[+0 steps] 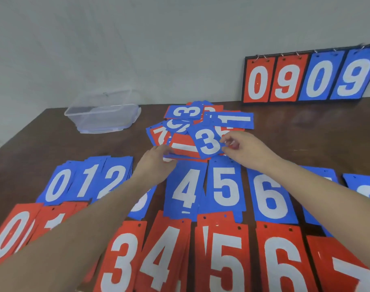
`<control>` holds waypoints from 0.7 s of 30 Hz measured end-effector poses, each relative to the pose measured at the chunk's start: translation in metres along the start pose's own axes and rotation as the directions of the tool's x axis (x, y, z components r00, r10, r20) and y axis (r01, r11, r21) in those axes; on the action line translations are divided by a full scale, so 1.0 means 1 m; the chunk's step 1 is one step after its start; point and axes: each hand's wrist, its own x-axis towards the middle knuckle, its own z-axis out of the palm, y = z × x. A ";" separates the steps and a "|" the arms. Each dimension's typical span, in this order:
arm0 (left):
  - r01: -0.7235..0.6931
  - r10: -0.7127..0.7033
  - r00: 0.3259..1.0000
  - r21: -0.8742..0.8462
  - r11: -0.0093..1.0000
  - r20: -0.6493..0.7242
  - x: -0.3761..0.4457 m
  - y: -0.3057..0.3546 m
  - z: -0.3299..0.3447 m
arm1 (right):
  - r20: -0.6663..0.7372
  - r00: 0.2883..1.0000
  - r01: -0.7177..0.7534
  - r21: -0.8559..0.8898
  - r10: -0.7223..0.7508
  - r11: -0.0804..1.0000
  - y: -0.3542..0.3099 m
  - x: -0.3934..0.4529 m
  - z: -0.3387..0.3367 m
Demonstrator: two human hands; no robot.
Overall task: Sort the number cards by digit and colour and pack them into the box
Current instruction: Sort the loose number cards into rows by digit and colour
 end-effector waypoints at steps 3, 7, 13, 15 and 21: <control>-0.041 0.036 0.998 0.117 0.992 0.046 0.024 0.005 -0.001 | 0.045 0.998 -0.029 -0.066 0.032 0.997 -0.001 0.028 0.008; -0.062 0.048 0.994 0.141 0.988 0.101 0.053 0.010 -0.002 | 0.032 0.996 -0.072 -0.169 0.078 0.983 -0.006 0.057 0.022; -0.184 0.127 0.962 0.229 0.956 0.243 0.083 0.013 0.000 | 0.007 0.996 -0.090 -0.198 0.093 0.976 -0.002 0.075 0.029; -0.197 0.125 0.951 0.243 0.950 0.284 0.091 0.012 0.002 | 0.011 0.996 -0.085 -0.216 0.090 0.973 0.003 0.077 0.029; -0.185 0.081 0.942 0.301 0.935 0.325 0.109 0.013 0.000 | -0.097 0.986 -0.161 -0.275 0.139 0.948 0.034 0.092 0.014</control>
